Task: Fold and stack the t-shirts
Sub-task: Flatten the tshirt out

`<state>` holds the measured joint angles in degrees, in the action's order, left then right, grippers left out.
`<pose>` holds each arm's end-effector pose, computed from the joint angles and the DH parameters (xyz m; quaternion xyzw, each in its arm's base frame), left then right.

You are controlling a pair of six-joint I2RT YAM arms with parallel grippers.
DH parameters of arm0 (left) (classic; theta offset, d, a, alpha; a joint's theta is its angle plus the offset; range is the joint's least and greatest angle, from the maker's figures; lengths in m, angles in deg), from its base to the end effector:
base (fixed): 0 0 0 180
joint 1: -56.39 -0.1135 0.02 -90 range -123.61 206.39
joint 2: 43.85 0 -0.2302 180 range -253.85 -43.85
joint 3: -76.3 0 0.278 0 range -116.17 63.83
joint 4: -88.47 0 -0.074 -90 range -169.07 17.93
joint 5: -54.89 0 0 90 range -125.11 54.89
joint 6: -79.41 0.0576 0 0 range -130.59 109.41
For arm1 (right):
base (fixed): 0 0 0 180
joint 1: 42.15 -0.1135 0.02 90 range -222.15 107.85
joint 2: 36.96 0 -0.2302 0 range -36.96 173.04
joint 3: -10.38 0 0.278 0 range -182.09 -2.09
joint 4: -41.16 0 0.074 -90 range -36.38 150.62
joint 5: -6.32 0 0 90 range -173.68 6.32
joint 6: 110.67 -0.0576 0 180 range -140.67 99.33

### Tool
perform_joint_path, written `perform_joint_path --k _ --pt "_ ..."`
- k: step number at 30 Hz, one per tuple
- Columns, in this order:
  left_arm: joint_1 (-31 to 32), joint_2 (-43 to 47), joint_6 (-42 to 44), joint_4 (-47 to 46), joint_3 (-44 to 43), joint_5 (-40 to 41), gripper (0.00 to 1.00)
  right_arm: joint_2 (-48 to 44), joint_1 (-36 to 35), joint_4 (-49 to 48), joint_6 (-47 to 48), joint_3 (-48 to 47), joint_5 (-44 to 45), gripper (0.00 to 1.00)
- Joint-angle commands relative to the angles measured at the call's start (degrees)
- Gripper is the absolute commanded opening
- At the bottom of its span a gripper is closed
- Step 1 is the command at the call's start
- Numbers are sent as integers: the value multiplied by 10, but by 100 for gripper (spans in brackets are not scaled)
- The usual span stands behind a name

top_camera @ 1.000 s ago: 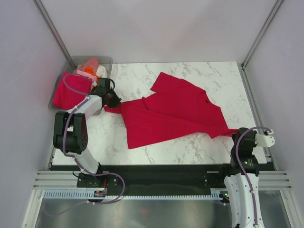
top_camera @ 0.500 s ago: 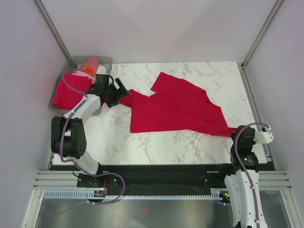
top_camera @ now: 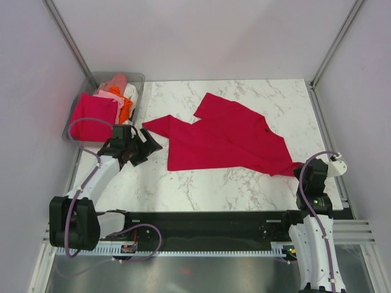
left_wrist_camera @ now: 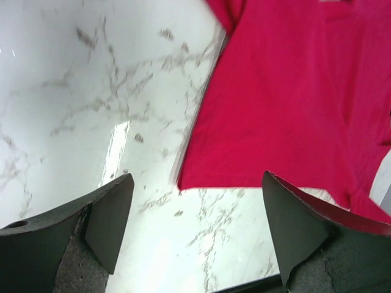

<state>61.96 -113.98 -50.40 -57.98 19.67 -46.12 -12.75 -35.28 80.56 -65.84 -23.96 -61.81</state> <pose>0.2985 -0.0402 0.1695 -0.2391 0.8956 -0.2229 0.3018 0.1909 -0.0446 0.1945 0.4578 0.7192 0.0082 0.5226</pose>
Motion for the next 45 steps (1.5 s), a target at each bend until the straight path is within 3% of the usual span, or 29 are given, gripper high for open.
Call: perform_joint_path --k 1,7,14,21,27,36,41,43,45 --pt "7 57 -6 5 48 -43 92 10 2 -30 67 -38 -30 0" --pt "73 79 -23 -1 83 8 95 31 2 -42 74 -37 -52 0" --pt "157 -9 -19 -2 59 70 79 29 2 -47 83 -35 -49 0" --pt "162 -106 -3 -10 15 98 71 27 2 -46 84 -33 -56 0" --pt "163 -154 -1 -24 -7 69 56 27 2 -47 83 -33 -53 0" --pt "182 -191 -6 -43 -10 66 52 29 2 -45 81 -33 -50 0" --pt "182 -230 14 -52 -24 62 27 22 2 -44 79 -33 -53 0" --pt "181 -229 16 -52 -26 64 2 24 2 -44 79 -34 -55 0" --pt "181 -217 18 -50 -26 64 2 30 2 -47 83 -34 -65 0"
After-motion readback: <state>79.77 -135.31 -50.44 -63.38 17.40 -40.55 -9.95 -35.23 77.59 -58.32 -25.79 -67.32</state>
